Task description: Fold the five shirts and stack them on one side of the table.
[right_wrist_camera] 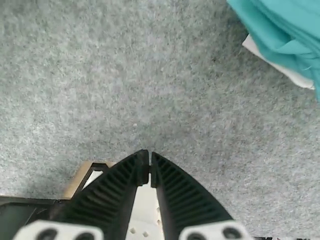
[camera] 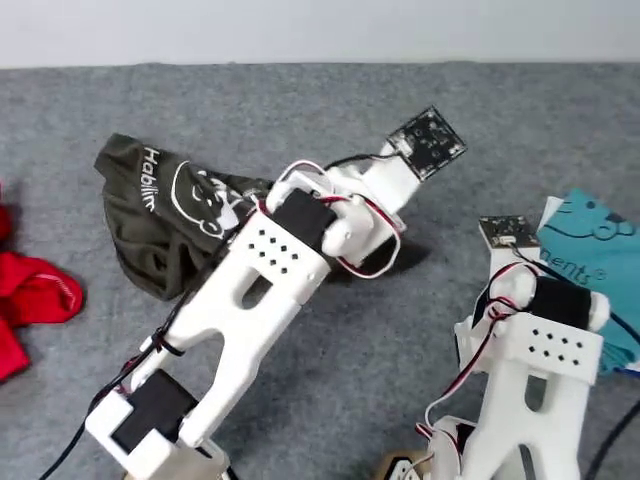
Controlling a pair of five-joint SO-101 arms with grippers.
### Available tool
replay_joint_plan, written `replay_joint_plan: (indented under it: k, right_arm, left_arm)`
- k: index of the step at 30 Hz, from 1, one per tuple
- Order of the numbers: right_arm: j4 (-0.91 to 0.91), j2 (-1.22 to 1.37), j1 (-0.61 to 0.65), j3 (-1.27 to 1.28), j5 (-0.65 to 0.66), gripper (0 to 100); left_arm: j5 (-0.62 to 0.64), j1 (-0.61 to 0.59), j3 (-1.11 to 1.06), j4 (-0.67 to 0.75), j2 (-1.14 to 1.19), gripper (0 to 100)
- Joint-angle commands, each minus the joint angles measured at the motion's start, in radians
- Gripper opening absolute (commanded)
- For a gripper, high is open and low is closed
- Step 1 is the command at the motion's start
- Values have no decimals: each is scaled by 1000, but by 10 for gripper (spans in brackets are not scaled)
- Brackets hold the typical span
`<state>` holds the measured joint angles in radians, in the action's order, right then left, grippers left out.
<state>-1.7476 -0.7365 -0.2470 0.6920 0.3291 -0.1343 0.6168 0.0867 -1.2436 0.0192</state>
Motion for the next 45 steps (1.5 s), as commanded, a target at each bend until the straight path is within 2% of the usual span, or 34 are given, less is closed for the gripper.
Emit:
replay_joint_plan:
  k: [1, 6, 10, 15, 18, 25, 29, 31, 35, 45]
  right_arm:
    - [5, -25, 8, -8, -11, 12]
    - [24, -25, 8, -9, -5, 17]
    - [42, -24, 8, -9, -5, 91]
    - [42, -22, 15, -5, -3, 136]
    - [36, -8, 99, -5, -3, 136]
    - [56, 205, 374, -44, -3, 137]
    - [127, 390, 440, -77, -2, 147]
    - [163, 464, 455, -98, 17, 201]
    - [223, 555, 456, -150, 18, 312]
    - [351, 727, 496, -189, 64, 310]
  left_arm:
    - [94, -9, 104, -83, -69, 205]
    - [48, -61, 202, -233, -69, 212]
    - [6, -127, 223, -374, -69, 209]
    - [-40, -244, 220, -503, -60, 141]
    - [-58, -334, 209, -509, -68, 104]
    - [-54, -594, 102, -511, -69, 101]
    - [-58, -726, 41, -511, -69, 101]
    - [-60, -773, 33, -511, -69, 101]
    - [-61, -825, 31, -511, -69, 101]
    - [-60, -830, 30, -509, -58, 101]
